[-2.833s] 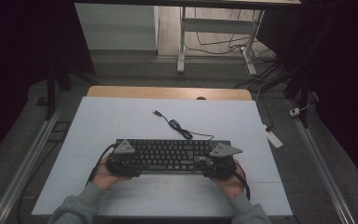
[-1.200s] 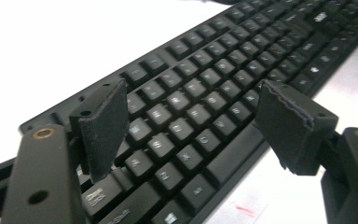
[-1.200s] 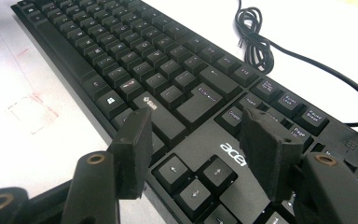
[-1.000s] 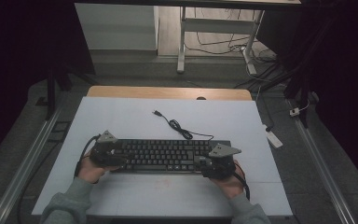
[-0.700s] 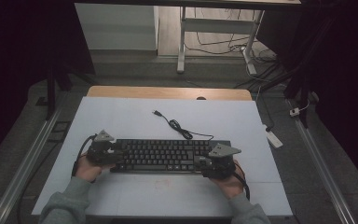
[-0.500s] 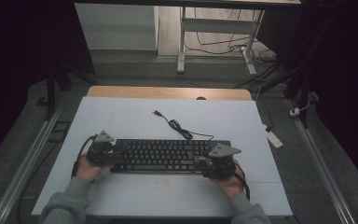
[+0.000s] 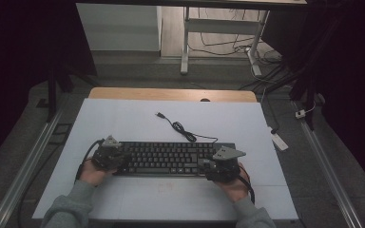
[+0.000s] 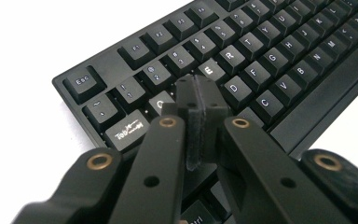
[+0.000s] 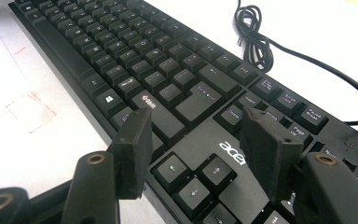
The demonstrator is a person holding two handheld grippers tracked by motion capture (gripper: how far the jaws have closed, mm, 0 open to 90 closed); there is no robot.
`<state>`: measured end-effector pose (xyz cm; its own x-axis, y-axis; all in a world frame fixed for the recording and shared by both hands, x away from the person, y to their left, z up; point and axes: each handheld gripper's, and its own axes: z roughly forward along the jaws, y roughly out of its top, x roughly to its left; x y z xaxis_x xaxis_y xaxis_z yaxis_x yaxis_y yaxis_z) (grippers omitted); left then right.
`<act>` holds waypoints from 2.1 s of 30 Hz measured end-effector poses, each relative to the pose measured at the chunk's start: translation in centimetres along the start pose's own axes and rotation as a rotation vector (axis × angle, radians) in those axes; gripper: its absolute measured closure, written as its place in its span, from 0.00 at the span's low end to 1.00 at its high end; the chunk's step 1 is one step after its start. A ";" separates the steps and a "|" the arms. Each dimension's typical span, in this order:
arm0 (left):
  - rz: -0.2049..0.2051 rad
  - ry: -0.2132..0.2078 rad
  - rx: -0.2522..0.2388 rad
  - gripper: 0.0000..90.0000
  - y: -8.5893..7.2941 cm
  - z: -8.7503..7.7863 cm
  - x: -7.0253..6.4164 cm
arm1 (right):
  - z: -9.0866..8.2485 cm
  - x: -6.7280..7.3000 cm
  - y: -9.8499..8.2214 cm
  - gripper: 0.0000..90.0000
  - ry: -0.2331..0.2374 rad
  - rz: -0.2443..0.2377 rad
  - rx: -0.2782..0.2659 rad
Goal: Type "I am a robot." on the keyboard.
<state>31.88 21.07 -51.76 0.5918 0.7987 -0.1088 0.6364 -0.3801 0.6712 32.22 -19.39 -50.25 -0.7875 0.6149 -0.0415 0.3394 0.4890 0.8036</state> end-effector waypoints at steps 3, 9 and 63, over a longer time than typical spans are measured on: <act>0.000 0.001 0.002 0.99 0.0 0.1 0.0 | 0.0 0.0 0.0 0.49 -0.001 0.000 0.000; 0.001 -0.001 0.017 0.99 -0.1 0.3 0.0 | 0.0 0.0 0.0 0.49 -0.001 -0.002 0.003; -0.019 -0.037 -0.142 0.26 1.0 -2.3 -0.9 | 0.0 0.0 0.0 0.49 -0.001 -0.002 -0.003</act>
<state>30.85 21.01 -49.33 0.5996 0.7865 -0.1481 0.5733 -0.2929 0.7652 32.22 -19.40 -50.24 -0.7879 0.6142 -0.0440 0.3359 0.4886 0.8052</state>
